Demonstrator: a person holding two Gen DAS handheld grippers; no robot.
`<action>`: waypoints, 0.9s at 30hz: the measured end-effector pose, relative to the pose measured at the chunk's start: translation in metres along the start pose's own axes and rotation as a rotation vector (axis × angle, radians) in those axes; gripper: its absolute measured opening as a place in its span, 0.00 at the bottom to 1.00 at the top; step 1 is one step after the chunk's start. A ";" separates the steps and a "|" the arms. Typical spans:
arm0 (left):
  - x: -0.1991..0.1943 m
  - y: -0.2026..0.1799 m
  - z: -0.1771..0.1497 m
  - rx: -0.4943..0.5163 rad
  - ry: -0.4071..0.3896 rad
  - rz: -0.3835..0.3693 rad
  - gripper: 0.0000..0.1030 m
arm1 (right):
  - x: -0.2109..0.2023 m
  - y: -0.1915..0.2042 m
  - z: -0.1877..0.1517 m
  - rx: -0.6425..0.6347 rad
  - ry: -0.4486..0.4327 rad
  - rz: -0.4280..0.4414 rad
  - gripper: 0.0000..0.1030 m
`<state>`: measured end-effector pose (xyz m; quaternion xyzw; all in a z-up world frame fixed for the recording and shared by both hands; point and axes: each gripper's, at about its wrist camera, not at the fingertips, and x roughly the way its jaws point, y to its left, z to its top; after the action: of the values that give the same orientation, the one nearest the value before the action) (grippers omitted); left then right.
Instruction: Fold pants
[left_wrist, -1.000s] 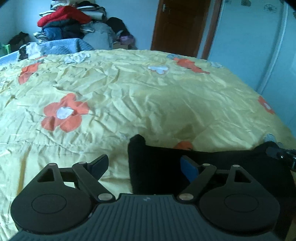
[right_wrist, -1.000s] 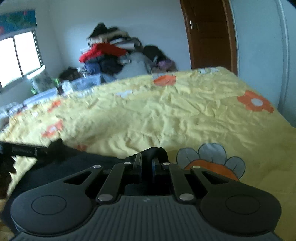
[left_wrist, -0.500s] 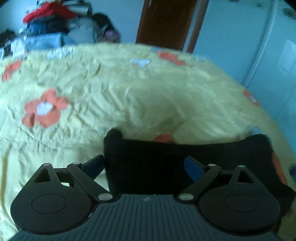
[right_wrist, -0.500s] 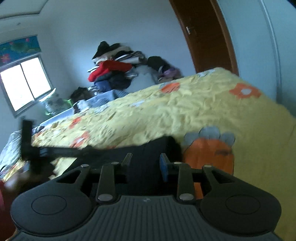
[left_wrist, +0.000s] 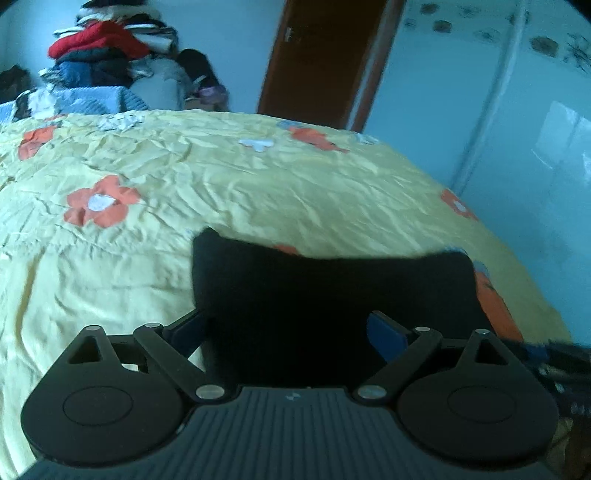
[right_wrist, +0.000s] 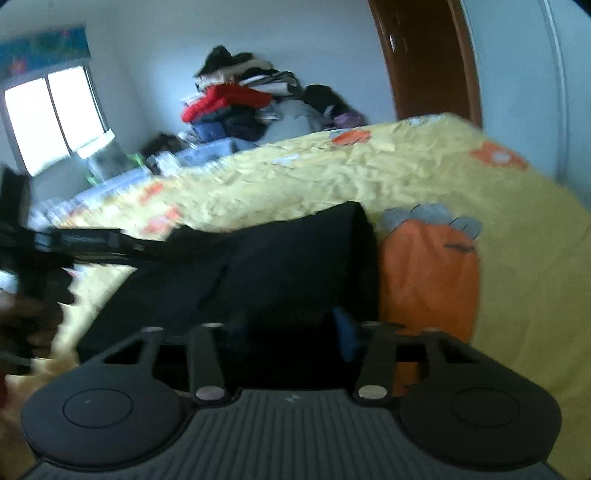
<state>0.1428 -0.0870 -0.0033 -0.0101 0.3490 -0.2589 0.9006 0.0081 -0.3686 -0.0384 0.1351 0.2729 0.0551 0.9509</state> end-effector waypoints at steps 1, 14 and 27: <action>-0.002 -0.004 -0.004 0.015 0.001 0.001 0.91 | -0.002 0.000 -0.001 -0.009 0.001 -0.002 0.35; -0.019 0.004 -0.009 -0.010 -0.005 -0.014 0.93 | -0.031 -0.004 0.011 -0.020 -0.076 -0.089 0.56; 0.030 -0.011 0.011 0.044 0.090 -0.051 0.95 | 0.064 -0.014 0.052 -0.112 0.095 -0.002 0.56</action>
<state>0.1638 -0.1124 -0.0111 0.0124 0.3829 -0.2895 0.8772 0.0903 -0.3821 -0.0320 0.0787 0.3142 0.0755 0.9431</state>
